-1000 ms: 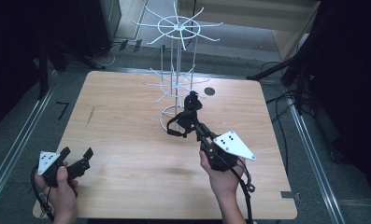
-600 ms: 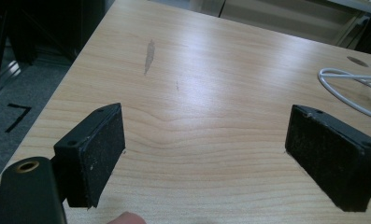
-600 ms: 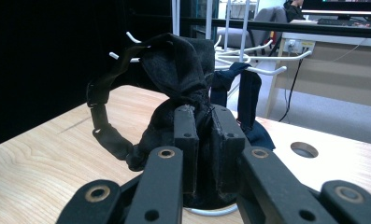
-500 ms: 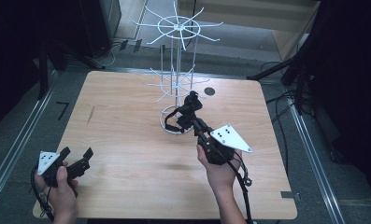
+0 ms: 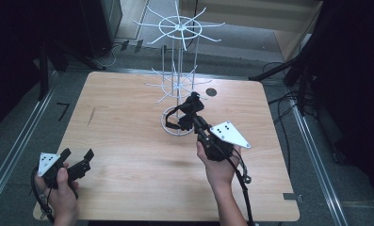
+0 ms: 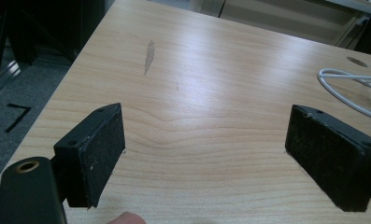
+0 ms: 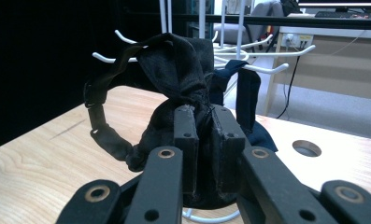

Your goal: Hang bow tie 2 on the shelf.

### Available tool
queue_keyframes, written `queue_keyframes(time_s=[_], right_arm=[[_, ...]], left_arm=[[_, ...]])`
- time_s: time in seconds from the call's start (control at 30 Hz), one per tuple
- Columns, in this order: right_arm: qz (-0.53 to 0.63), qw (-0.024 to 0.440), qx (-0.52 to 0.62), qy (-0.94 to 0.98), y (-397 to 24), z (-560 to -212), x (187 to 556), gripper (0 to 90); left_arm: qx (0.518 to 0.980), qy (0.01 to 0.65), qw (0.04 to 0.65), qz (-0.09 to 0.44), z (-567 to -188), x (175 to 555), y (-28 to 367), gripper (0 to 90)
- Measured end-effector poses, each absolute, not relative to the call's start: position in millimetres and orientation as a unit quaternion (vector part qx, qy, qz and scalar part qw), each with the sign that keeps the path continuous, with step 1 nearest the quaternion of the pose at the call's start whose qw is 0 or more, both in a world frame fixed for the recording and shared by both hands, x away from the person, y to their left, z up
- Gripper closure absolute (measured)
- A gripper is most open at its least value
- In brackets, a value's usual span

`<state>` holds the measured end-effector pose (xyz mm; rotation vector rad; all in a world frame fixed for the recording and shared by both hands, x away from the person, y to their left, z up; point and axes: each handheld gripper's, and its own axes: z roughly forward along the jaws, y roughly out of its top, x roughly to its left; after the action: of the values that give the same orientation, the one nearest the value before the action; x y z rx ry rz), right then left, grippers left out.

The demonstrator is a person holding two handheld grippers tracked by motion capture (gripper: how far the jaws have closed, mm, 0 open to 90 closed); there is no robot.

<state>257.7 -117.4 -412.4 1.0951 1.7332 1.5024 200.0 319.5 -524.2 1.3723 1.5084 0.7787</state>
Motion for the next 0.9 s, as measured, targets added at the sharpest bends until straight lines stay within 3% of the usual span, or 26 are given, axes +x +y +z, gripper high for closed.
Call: queue_keyframes(time_s=[0.9], right_arm=[[0.536, 0.289, 0.442, 0.659, -101, -433, 283, 83.4]], left_arm=[[0.557, 0.613, 0.461, 0.317, -524, 200, 320, 13.0]])
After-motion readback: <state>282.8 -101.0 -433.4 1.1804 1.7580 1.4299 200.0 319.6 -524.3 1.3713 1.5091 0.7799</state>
